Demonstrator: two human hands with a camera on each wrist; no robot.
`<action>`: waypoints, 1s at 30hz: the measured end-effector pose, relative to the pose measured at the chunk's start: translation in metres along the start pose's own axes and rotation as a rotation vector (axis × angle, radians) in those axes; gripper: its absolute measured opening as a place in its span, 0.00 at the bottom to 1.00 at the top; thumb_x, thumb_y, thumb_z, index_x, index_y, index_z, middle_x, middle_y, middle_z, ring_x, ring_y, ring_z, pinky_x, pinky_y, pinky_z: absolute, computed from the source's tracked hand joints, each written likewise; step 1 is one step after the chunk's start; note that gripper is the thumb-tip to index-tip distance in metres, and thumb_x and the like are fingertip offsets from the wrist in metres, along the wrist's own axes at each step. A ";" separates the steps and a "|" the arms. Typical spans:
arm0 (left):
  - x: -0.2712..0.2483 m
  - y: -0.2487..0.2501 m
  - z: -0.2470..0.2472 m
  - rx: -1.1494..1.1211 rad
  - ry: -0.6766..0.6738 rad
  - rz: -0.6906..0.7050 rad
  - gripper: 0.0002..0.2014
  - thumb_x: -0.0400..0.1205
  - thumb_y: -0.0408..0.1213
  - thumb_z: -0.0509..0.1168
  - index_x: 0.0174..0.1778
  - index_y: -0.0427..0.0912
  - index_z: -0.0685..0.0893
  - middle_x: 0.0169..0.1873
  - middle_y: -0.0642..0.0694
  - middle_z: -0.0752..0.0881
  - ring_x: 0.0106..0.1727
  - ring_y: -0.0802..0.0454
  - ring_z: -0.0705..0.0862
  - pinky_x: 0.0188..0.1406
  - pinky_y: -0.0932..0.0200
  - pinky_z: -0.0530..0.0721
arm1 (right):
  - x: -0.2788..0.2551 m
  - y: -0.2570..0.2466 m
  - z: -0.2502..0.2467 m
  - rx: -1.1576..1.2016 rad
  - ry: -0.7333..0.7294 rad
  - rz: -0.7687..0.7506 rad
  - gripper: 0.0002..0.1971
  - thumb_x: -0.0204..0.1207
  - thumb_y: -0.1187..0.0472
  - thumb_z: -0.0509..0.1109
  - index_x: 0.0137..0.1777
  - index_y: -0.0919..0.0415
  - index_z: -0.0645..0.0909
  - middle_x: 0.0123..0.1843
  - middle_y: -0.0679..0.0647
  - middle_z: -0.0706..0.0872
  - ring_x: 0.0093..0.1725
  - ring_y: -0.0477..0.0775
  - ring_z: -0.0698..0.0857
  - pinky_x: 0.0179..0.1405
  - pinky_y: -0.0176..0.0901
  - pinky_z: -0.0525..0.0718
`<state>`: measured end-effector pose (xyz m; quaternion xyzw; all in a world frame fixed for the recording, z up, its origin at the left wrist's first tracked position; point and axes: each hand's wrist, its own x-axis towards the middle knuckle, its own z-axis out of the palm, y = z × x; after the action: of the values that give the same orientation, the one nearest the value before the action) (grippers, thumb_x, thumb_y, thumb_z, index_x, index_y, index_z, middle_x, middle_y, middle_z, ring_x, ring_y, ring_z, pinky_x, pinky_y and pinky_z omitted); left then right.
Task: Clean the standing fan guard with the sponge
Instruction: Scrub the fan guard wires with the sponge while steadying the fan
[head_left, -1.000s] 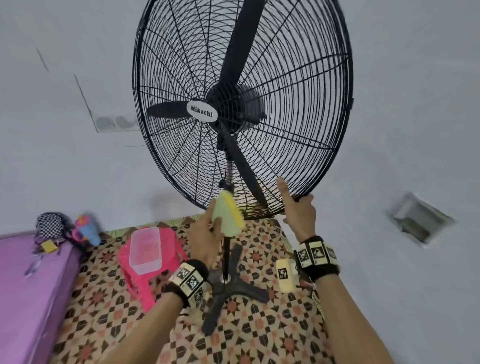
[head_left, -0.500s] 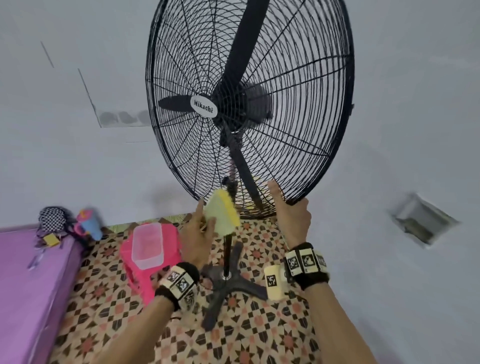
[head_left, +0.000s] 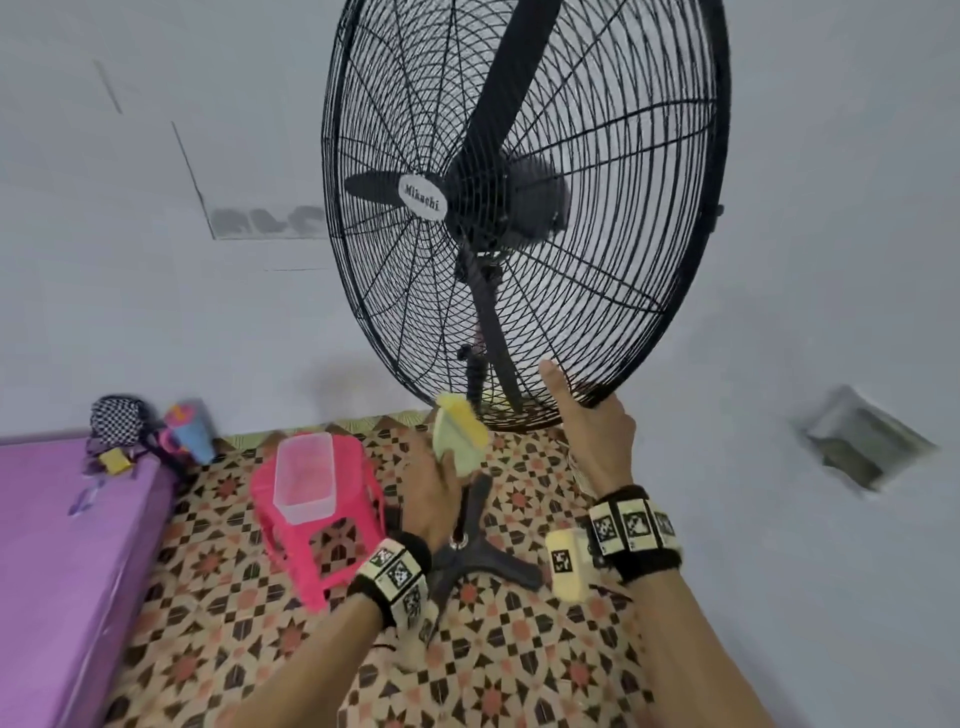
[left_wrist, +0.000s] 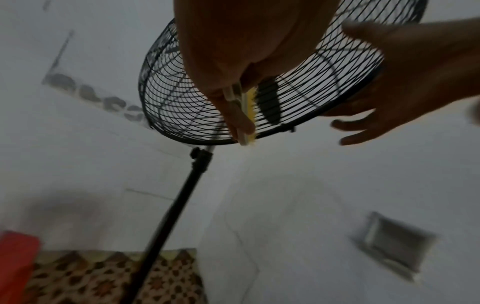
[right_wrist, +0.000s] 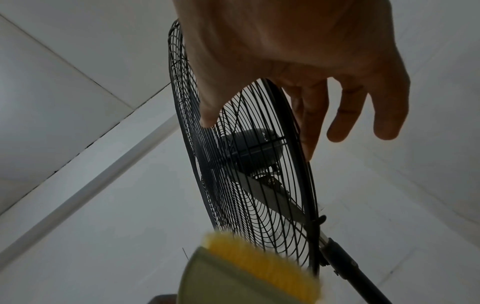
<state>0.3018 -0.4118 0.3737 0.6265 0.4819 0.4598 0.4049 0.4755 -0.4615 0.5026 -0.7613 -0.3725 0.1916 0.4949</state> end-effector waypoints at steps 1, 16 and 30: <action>-0.006 0.008 0.004 -0.012 -0.012 0.036 0.08 0.93 0.34 0.58 0.67 0.43 0.68 0.59 0.42 0.87 0.46 0.58 0.91 0.35 0.64 0.90 | 0.001 -0.001 0.000 -0.004 -0.001 0.005 0.45 0.65 0.14 0.66 0.74 0.44 0.82 0.70 0.44 0.87 0.71 0.53 0.83 0.77 0.48 0.74; 0.002 0.006 0.007 -0.158 0.108 -0.203 0.12 0.93 0.32 0.59 0.66 0.49 0.64 0.61 0.42 0.86 0.50 0.46 0.91 0.45 0.47 0.95 | -0.002 -0.002 0.005 0.042 -0.029 0.014 0.49 0.61 0.12 0.67 0.76 0.42 0.79 0.71 0.43 0.86 0.72 0.52 0.82 0.80 0.51 0.76; -0.038 0.070 0.036 -0.455 -0.177 -0.088 0.15 0.93 0.29 0.58 0.71 0.47 0.64 0.68 0.53 0.78 0.61 0.60 0.89 0.52 0.45 0.94 | 0.000 -0.005 -0.001 0.050 -0.038 0.034 0.48 0.61 0.14 0.69 0.74 0.45 0.81 0.67 0.42 0.87 0.64 0.46 0.81 0.69 0.41 0.75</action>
<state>0.3488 -0.4659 0.4239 0.5354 0.3554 0.4816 0.5959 0.4740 -0.4607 0.5077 -0.7510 -0.3639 0.2236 0.5035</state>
